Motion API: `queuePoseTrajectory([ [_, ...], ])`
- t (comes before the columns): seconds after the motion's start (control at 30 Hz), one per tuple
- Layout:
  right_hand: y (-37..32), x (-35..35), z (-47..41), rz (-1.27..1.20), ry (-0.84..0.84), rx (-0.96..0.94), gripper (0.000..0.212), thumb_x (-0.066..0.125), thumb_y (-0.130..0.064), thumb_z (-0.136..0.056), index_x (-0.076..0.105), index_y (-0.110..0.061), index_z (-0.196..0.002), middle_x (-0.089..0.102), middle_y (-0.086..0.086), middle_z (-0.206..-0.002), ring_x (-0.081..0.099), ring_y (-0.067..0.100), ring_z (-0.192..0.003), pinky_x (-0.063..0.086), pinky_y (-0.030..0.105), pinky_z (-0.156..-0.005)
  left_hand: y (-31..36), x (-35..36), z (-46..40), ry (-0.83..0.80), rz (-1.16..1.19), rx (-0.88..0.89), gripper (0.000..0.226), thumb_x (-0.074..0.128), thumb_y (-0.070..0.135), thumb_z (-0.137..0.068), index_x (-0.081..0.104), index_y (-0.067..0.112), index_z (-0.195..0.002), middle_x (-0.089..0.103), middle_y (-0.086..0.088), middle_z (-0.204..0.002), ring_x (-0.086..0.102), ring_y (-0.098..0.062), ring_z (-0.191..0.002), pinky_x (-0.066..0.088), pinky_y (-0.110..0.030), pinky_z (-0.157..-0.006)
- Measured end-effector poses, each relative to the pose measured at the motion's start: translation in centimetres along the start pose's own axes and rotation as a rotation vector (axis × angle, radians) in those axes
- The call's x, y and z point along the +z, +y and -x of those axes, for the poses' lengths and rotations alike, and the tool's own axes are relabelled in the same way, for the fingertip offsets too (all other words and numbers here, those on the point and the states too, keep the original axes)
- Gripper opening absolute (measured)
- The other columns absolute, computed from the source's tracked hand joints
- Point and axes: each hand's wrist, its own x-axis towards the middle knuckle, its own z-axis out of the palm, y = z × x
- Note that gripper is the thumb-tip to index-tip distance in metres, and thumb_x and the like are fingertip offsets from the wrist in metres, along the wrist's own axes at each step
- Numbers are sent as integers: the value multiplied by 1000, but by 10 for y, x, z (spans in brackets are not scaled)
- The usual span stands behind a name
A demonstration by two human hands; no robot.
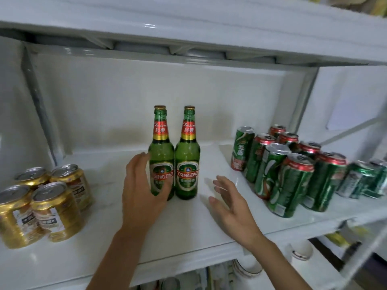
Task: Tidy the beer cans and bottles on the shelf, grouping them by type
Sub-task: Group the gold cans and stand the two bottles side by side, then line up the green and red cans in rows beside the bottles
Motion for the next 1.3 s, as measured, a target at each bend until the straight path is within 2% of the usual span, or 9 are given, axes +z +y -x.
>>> queuePoseTrajectory([
  [0.07,-3,-28,21,32,31,-49,32,69,-10,-96,63,-26,-123,67,-19,-123,63,0,-119,47,12,-97,10,-1,6,87,-11,57,76,81,17,-83,41,13,-148,37,-11,-152,41,-19,-138,41,-38,-104],
  [0.17,-3,-80,44,78,85,-87,22,66,-2,-97,74,-20,-107,72,-12,-113,68,10,-111,52,22,-97,35,6,25,120,10,147,60,77,7,-83,50,4,-137,45,-20,-141,44,-13,-126,41,-26,-100],
  [0.3,6,-142,70,72,257,-94,28,63,3,-97,76,-22,-97,75,-7,-101,70,14,-100,55,32,-91,96,49,58,1,123,212,47,61,32,-83,56,13,-126,51,-9,-133,51,-17,-119,47,-33,-96],
  [0.47,13,-197,98,7,339,-87,30,61,6,-97,74,-20,-95,75,-8,-92,69,8,-89,51,16,-79,190,130,108,-219,273,202,43,66,25,-87,55,21,-128,48,8,-132,46,0,-128,33,-8,-105],
  [0.77,30,-280,104,-26,272,-67,32,59,8,-94,72,-20,-101,74,-4,-103,68,6,-98,50,14,-82,229,188,137,-100,257,-117,67,83,23,-84,39,40,-131,40,15,-129,49,-3,-118,46,-31,-104],
  [0.93,46,-296,80,-48,333,0,35,59,6,-93,69,-25,-106,70,-7,-108,67,8,-100,57,37,-83,231,209,134,-86,307,-198,72,87,25,-80,42,34,-135,39,12,-135,51,9,-112,43,-10,-93],
  [1.03,47,-304,60,-6,312,29,34,64,2,-92,65,-25,-112,65,-8,-114,63,1,-102,53,31,-88,233,220,134,-31,333,-237,74,89,26,-77,40,37,-132,39,14,-131,48,22,-109,41,-6,-86],
  [1.17,55,-310,34,31,255,51,45,74,-6,-88,54,-26,-124,56,-4,-127,56,3,-113,48,23,-96,233,231,137,37,298,-314,84,92,32,-72,40,32,-137,38,13,-130,51,-5,-113,47,-27,-95],
  [1.3,71,-309,15,83,137,92,71,83,-15,-84,40,-24,-140,46,-2,-135,52,15,-117,44,27,-97,231,237,136,63,182,-341,98,97,33,-63,41,24,-143,40,6,-125,50,-11,-107,43,-24,-86],
])
